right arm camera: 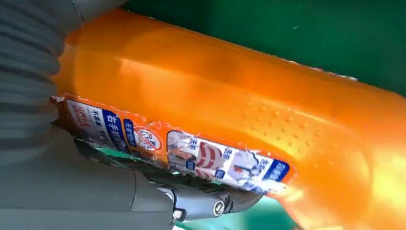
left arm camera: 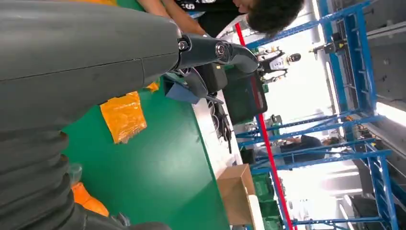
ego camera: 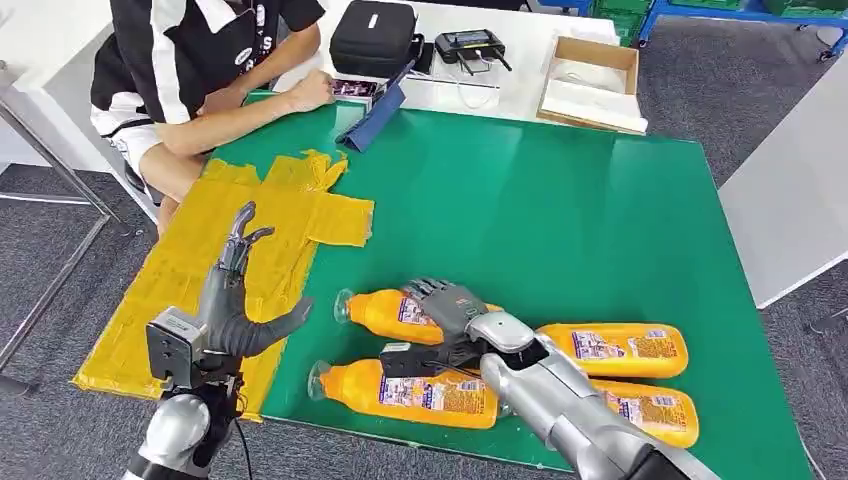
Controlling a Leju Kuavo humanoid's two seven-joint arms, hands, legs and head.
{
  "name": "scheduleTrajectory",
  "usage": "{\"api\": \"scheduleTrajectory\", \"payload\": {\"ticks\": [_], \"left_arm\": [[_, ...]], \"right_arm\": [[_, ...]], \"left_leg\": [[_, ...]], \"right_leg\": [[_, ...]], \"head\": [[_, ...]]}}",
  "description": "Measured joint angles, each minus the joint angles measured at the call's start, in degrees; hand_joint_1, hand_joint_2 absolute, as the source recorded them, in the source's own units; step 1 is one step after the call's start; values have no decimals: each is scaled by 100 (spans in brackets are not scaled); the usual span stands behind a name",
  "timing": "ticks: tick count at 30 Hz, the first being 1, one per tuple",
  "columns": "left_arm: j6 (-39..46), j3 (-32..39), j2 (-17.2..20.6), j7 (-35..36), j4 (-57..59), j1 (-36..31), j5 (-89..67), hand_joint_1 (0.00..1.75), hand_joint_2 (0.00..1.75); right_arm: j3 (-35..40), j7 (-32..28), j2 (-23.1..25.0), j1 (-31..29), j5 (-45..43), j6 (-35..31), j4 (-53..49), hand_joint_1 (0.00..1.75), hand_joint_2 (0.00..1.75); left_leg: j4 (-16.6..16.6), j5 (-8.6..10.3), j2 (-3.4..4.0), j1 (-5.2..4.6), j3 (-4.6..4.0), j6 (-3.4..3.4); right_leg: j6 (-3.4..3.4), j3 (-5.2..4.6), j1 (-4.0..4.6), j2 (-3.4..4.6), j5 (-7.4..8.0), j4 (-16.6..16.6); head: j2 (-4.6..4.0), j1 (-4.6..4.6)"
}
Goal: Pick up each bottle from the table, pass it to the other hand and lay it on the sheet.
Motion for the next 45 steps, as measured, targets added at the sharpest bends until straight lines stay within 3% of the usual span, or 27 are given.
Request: {"api": "scheduleTrajectory", "payload": {"ticks": [6,22,23,27,29,32,34,39,41,45], "left_arm": [[20,9,0,7,0,37,-9,0,175],[33,11,0,17,0,44,-9,0,175],[33,11,0,17,0,44,-9,0,175],[33,11,0,22,0,45,-15,0,175],[33,11,0,42,0,71,-26,0,175],[33,13,0,55,0,150,-20,0,175],[59,11,0,35,0,177,0,0,175],[98,-15,0,-5,0,223,72,0,175],[-6,-50,0,137,15,217,138,0,175],[-194,-175,0,332,52,201,265,0,175]], "right_arm": [[-87,293,90,-14,-81,-688,114,150,175],[-177,298,116,-15,-92,-741,127,150,175],[-177,298,116,-15,-92,-741,127,175,175],[-196,296,116,-7,-157,-873,125,175,175],[-366,177,90,137,-361,-1503,-16,175,175],[-934,-189,-39,490,-720,-2497,-885,175,175],[-1345,-501,-144,789,-1006,-2818,-1621,175,175],[-2318,-1967,-231,1648,-1946,-3990,-3584,175,175],[-2620,-2321,-249,2023,-2214,-4255,-4390,171,175],[-2935,-2373,-323,2526,-2341,-4332,-5432,171,175]], "left_leg": [[0,1,-4,0,0,0],[0,0,-4,0,0,-1],[0,0,-4,0,0,-1],[0,0,-4,0,0,0],[1,0,-6,0,-3,0],[1,0,-5,-1,-9,-1],[1,-1,-12,0,-11,-1],[1,-4,-13,-1,-23,-2],[1,-8,-13,-1,-22,-3],[1,-17,-8,-2,-23,-9]], "right_leg": [[2,3,0,-1,2,0],[0,2,0,-1,0,0],[0,2,0,-1,0,0],[1,2,0,-1,0,0],[1,1,0,-2,0,0],[2,-6,0,-1,1,0],[-1,-6,0,-6,-2,0],[-1,-18,-1,-8,-3,0],[-3,-17,0,-8,-6,-1],[-3,-22,0,-3,-6,-2]], "head": [[0,0],[0,0],[0,0],[0,0],[0,4],[0,-2],[0,2],[0,0],[0,0],[0,0]]}}
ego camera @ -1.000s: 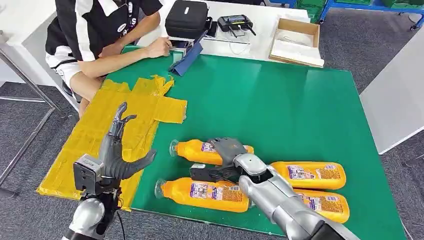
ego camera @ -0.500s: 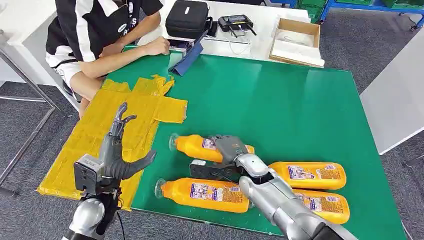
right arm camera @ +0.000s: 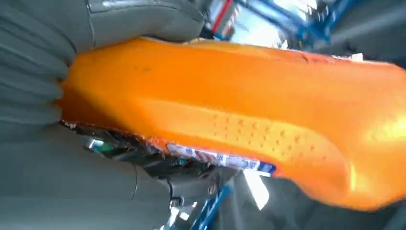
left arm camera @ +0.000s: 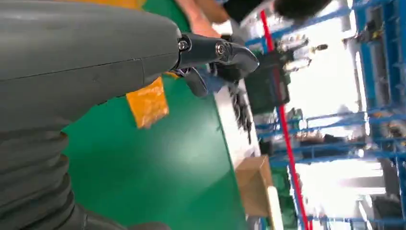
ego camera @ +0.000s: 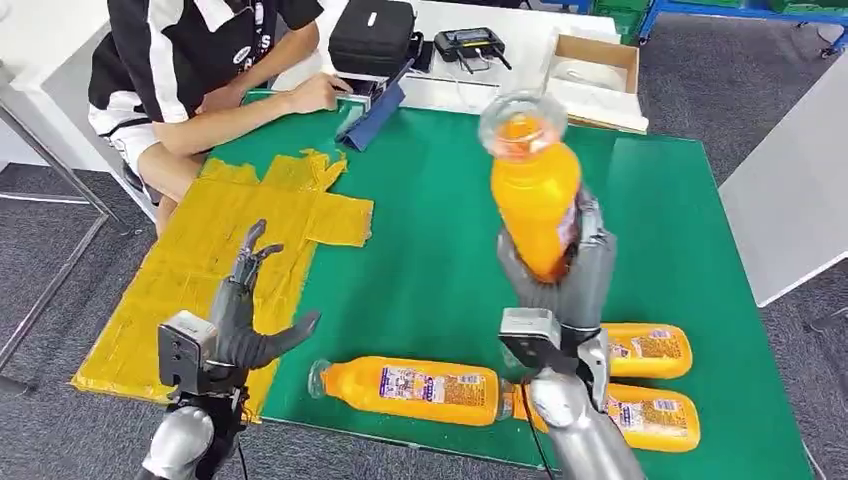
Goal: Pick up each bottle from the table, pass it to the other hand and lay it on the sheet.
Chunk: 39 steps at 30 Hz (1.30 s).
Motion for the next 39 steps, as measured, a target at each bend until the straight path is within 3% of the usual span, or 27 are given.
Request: {"api": "scheduleTrajectory", "payload": {"ticks": [3,4,6,7,9,13,19,39], "left_arm": [[-179,-81,0,173,35,-37,244,0,175],[-232,-111,0,206,48,-52,299,0,175],[-379,-166,2,261,74,-92,457,0,175],[-471,-190,7,282,87,-111,577,0,175],[-626,-243,18,309,116,-171,785,0,175],[-984,-267,92,245,166,-332,1382,0,175],[-1296,-254,181,199,164,-437,1713,0,175],[-1369,-258,236,142,162,-463,1665,0,175]], "right_arm": [[-81,-153,-28,167,-130,0,-328,169,175],[-92,-175,-35,197,-222,4,-394,145,175],[-90,-225,-48,225,-512,173,-500,150,175],[-68,-232,-70,224,-642,347,-539,169,175],[-7,-173,-134,217,-546,582,-558,175,175],[363,273,-289,-8,-122,1338,-202,175,175],[797,489,-339,-298,70,1838,656,175,175],[1143,623,-339,-507,140,2064,1466,175,175]], "left_leg": [[0,0,3,0,5,-1],[0,1,3,1,6,-1],[0,3,2,1,7,1],[0,4,2,1,7,1],[0,4,1,2,6,1],[0,4,7,3,7,1],[0,9,-1,6,4,5],[0,9,-1,6,2,5]], "right_leg": [[0,0,0,2,1,0],[0,1,0,1,1,0],[-1,4,1,1,1,1],[-1,4,2,1,2,1],[-1,6,3,1,2,2],[-1,6,6,3,3,2],[-2,11,9,-3,1,3],[-2,9,9,-3,1,3]], "head": [[0,-2],[0,0],[0,0],[0,-2],[0,0],[0,0],[0,0],[0,0]]}}
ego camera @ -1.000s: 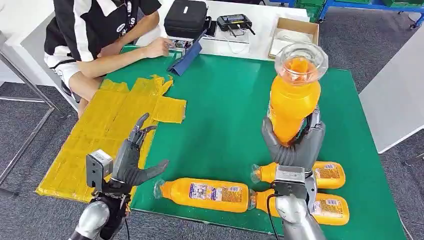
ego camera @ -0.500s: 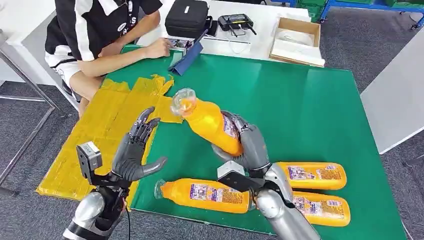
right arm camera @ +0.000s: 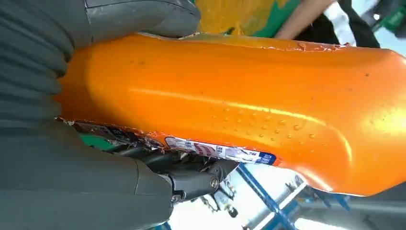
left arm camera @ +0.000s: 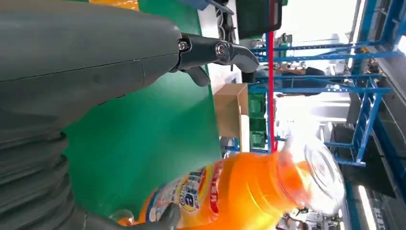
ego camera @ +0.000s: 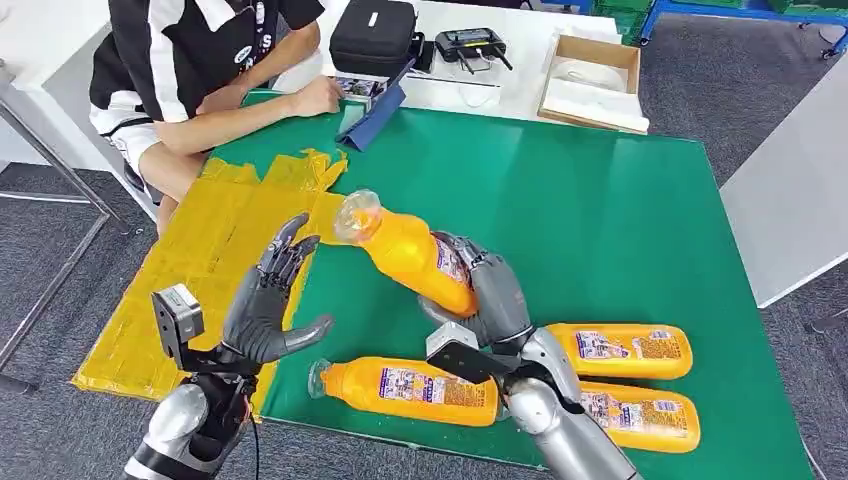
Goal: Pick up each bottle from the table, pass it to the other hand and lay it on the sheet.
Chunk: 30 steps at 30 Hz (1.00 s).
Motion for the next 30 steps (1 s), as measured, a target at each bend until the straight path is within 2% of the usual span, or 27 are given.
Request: {"api": "scheduleTrajectory", "payload": {"ticks": [12,17,23,30], "left_arm": [[11,-11,2,-72,-28,-30,-13,0,175],[70,-81,2,-157,-37,-69,-59,0,175],[50,-394,9,-177,-46,-176,-264,0,175],[20,-785,9,-160,-46,-378,-188,0,175]], "right_arm": [[345,-42,116,-116,24,87,61,175,175],[468,-48,177,-261,-355,319,63,175,175],[533,-144,216,-376,-741,575,103,173,175],[612,-162,225,-471,-693,581,162,175,175]], "left_leg": [[0,0,1,0,0,0],[0,1,0,0,0,0],[1,0,0,-1,0,0],[1,0,0,-1,-1,0]], "right_leg": [[0,-1,0,1,0,0],[0,-1,0,0,0,0],[0,-1,-1,0,0,0],[1,-2,0,0,0,0]], "head": [[0,0],[0,0],[0,0],[0,0]]}}
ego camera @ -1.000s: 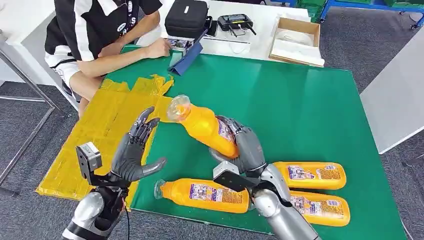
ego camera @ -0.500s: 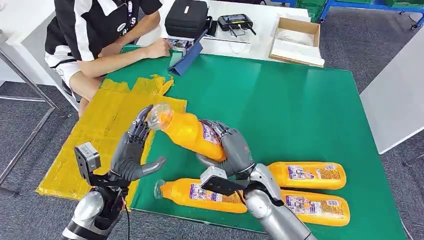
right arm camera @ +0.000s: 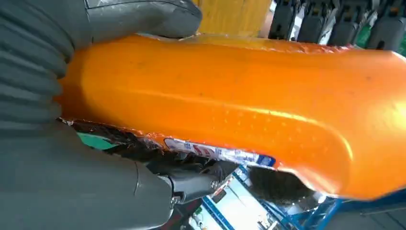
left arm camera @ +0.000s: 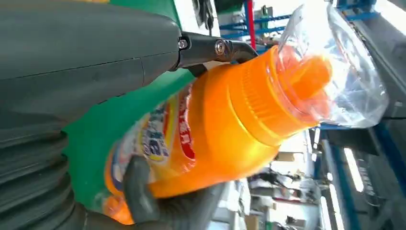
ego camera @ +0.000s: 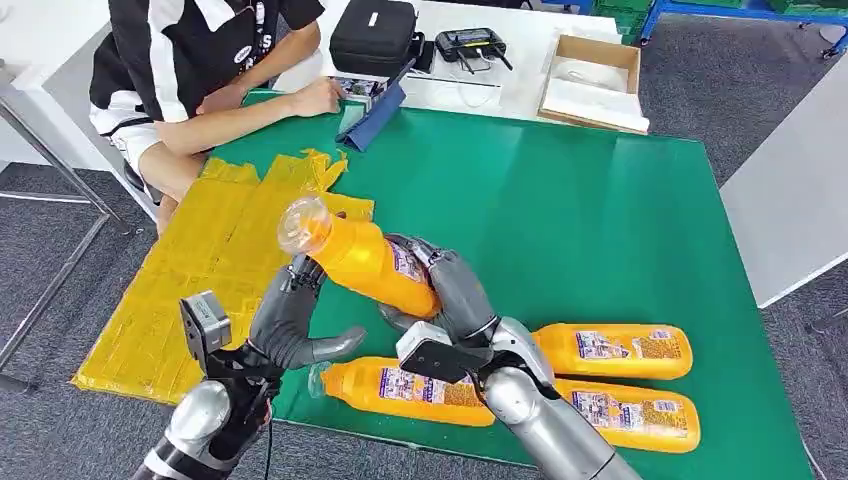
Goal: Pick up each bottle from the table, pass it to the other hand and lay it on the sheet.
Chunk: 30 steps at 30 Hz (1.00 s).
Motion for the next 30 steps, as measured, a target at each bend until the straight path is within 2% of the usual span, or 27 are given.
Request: {"api": "scheduleTrajectory", "payload": {"ticks": [12,22,30], "left_arm": [[135,-369,-52,280,122,-525,441,0,175],[559,-398,-295,734,494,-679,962,0,175],[599,-430,-350,750,651,-694,1010,0,175]], "right_arm": [[303,-111,52,-219,330,-76,273,175,175],[592,-74,66,-299,520,-214,432,175,175],[623,-72,68,-350,514,-216,525,175,175]], "left_leg": [[1,1,1,0,-1,0],[1,0,3,0,-1,0],[1,0,3,0,-1,0]], "right_leg": [[0,-1,0,1,1,0],[0,-3,0,2,1,0],[0,-3,0,2,1,0]], "head": [[0,0],[0,2],[0,0]]}}
